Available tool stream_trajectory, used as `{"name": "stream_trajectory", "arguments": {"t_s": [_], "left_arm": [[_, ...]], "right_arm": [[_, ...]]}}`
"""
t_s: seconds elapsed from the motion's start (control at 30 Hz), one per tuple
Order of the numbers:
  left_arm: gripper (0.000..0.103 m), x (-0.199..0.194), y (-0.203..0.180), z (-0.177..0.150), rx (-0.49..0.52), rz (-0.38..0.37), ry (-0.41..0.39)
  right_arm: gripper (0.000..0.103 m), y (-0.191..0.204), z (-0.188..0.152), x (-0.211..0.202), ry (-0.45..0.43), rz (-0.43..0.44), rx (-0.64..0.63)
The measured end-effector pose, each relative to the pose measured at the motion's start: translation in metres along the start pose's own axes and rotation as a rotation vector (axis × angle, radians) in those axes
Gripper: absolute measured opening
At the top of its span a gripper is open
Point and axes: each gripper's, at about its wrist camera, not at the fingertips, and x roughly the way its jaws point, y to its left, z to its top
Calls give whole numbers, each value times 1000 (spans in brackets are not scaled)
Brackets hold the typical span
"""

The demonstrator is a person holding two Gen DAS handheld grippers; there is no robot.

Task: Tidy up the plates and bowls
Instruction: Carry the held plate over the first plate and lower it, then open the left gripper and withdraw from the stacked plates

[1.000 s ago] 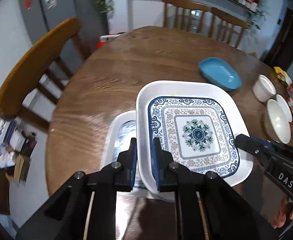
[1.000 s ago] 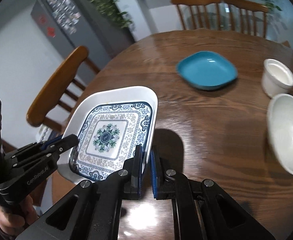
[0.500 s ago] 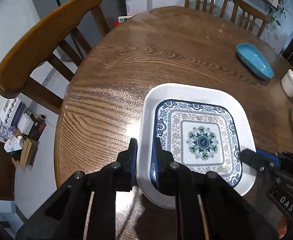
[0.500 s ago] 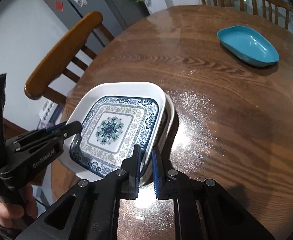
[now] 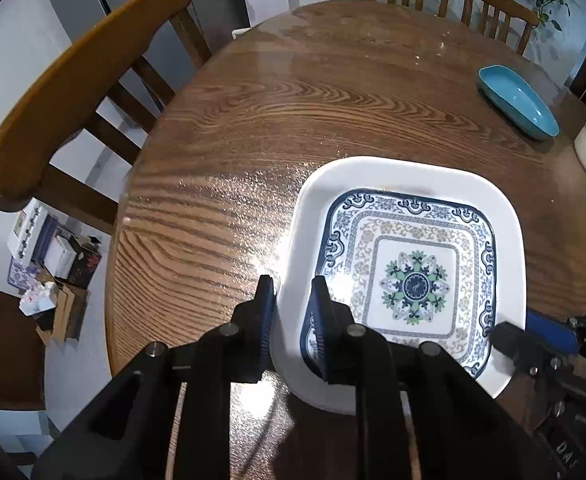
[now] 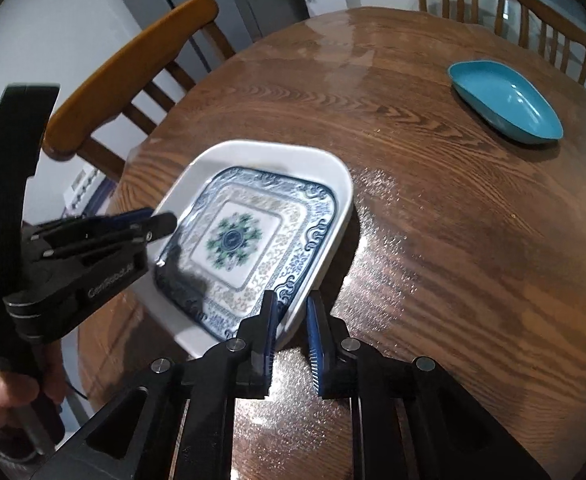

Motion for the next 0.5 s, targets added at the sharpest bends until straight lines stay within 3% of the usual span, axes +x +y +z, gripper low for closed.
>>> {"name": "stream_trajectory", "arguments": {"t_s": [0.1, 0.23, 0.4, 0.5], "left_arm": [[19, -3, 0, 0, -6, -1, -4], [42, -14, 1, -2, -15, 17, -26], [51, -25, -2, -4, -13, 14, -42], [69, -37, -11, -6, 0, 9, -63]], "right_arm": [[16, 4, -1, -2, -7, -20, -29], [16, 6, -4, -12, -39, -51, -64], [16, -2, -5, -28, -76, -59, -61], [16, -10, -8, -37, -89, -51, -49]]}}
